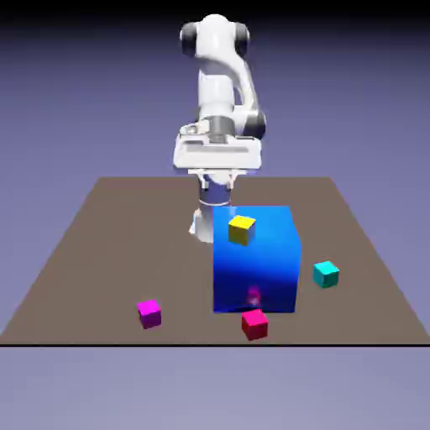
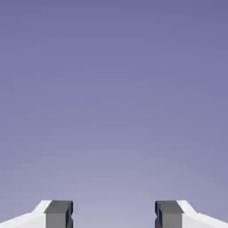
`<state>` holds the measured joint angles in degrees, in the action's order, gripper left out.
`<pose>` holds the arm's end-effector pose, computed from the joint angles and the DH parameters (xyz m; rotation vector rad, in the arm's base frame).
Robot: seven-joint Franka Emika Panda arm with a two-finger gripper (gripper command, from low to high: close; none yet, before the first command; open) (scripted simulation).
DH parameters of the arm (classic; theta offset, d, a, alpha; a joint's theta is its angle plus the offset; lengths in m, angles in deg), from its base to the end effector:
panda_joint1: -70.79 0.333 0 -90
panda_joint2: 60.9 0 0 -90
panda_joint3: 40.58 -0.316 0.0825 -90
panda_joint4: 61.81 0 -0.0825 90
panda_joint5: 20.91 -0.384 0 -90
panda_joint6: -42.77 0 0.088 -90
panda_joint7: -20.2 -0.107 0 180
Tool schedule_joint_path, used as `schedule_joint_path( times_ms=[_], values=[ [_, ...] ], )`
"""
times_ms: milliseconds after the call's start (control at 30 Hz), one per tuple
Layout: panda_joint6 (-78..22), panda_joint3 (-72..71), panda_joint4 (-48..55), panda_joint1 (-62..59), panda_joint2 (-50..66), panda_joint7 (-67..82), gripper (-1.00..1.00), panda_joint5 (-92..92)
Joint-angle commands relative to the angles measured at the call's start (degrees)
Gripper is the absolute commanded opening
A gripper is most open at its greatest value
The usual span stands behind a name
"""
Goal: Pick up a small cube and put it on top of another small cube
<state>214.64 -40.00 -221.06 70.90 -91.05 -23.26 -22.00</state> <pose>0.3999 -0.0047 0.4507 -2.4850 1.0289 -0.9721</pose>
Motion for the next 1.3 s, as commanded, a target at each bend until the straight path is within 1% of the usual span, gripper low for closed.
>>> schedule_joint_path(
  times_ms=[0, 867, 933, 1033, 1067, 1100, 1133, 1267],
  values=[
    [-1.8, 0.5, 1.5, -0.5, 2.1, -0.8, 0.0, -0.9],
    [-47.9, 13.0, 39.2, -12.8, 56.1, -22.5, 0.0, -24.3],
    [-48.6, 13.2, 39.7, -13.0, 56.8, -22.8, 0.0, -24.7],
    [-41.3, 10.5, 38.4, -13.3, 63.0, -20.1, 0.0, -28.5],
    [-40.8, 10.3, 38.3, -13.3, 63.5, -19.9, 0.0, -28.8],
    [-40.8, 10.3, 38.3, -13.3, 63.5, -19.9, -1.0, -28.8],
    [-40.8, 10.3, 38.3, -13.3, 63.5, -19.9, -1.0, -28.8],
    [-50.3, 12.1, 39.8, -12.4, 55.2, -22.2, -1.0, -23.6]
  ],
)
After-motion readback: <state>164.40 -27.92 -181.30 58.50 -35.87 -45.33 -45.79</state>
